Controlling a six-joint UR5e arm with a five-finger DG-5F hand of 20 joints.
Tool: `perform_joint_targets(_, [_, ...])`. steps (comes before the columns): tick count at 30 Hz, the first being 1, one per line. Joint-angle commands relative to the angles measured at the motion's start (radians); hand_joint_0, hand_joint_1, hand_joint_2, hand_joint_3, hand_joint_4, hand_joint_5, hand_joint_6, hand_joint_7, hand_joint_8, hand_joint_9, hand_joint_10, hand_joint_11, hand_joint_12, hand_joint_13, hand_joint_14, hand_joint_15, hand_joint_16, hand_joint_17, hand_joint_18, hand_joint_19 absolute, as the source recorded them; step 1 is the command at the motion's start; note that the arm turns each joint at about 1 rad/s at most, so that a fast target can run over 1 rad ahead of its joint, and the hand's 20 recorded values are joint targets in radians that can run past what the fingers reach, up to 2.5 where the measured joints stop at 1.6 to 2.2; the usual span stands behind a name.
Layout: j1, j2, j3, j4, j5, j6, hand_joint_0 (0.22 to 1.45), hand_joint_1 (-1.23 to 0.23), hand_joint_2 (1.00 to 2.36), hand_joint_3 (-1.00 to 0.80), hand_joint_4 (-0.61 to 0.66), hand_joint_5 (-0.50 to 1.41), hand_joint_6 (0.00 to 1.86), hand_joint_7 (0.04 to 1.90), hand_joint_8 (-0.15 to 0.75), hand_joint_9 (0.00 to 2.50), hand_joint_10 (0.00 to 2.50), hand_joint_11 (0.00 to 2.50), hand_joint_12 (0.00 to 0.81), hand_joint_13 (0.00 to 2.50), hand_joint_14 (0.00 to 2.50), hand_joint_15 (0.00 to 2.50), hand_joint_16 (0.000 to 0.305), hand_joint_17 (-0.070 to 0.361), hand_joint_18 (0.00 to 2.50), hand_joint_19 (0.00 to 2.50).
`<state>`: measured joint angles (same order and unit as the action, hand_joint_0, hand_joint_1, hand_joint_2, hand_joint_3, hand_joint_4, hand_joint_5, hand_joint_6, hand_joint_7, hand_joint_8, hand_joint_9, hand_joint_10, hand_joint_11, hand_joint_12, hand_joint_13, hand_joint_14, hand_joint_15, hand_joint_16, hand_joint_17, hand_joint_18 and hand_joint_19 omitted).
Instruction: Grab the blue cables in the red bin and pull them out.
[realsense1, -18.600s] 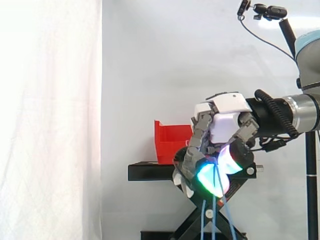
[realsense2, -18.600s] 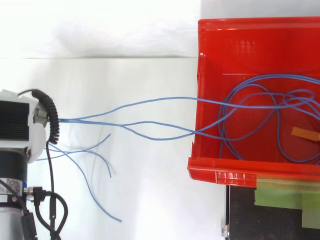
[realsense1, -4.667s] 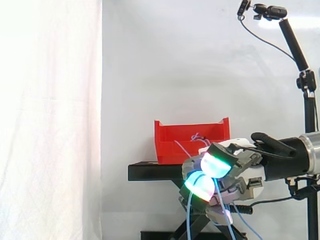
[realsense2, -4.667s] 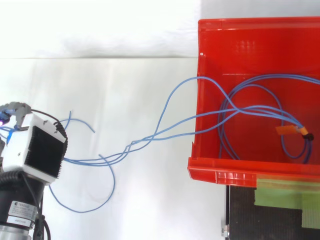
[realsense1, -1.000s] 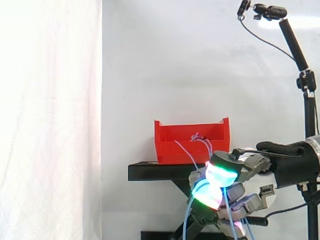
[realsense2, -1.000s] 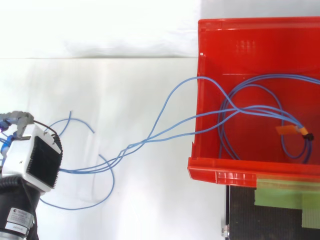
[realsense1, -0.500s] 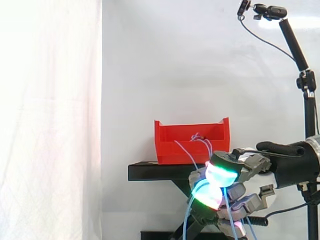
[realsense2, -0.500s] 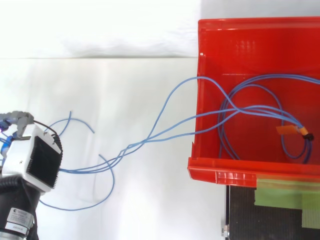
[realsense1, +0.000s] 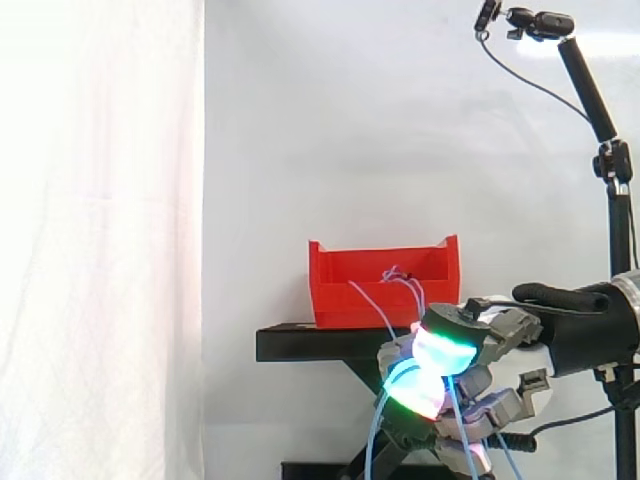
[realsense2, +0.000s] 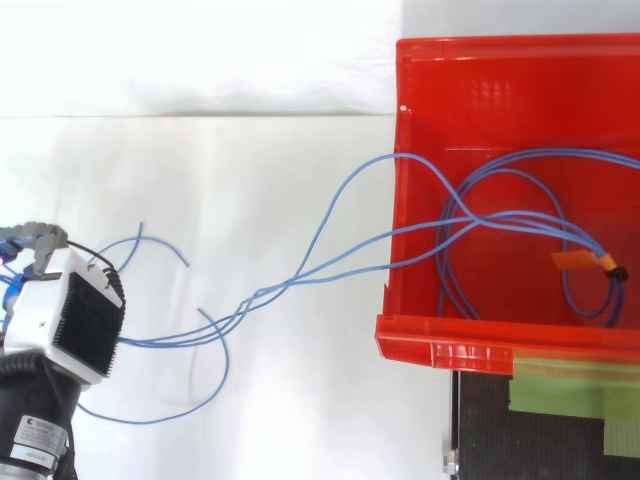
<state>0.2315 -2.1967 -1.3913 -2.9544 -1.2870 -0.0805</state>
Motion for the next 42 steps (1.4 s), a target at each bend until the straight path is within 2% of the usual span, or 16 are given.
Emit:
perform_joint_targets(1, [0.0,0.0,0.0,0.0,0.0,0.0,0.98,-1.05,1.0,-0.26,-0.26,0.55,1.57,0.5,0.21,0.77,2.46,1.21,0.305,1.2,0.95,1.39,0.048,0.107,0.98,1.04])
perform_joint_targets(5, [0.0,0.0,0.0,0.0,0.0,0.0,0.97,-1.05,1.0,-0.27,-0.23,0.55,1.58,0.49,0.212,0.77,2.48,1.19,0.312,1.19,0.97,1.38,0.049,0.111,0.98,1.04])
perform_joint_targets(42, [0.0,0.0,0.0,0.0,0.0,0.0,0.96,-1.03,1.0,-0.25,-0.24,0.55,1.59,0.52,0.219,0.78,2.47,1.16,0.32,1.26,0.87,1.37,0.052,0.116,1.01,1.03])
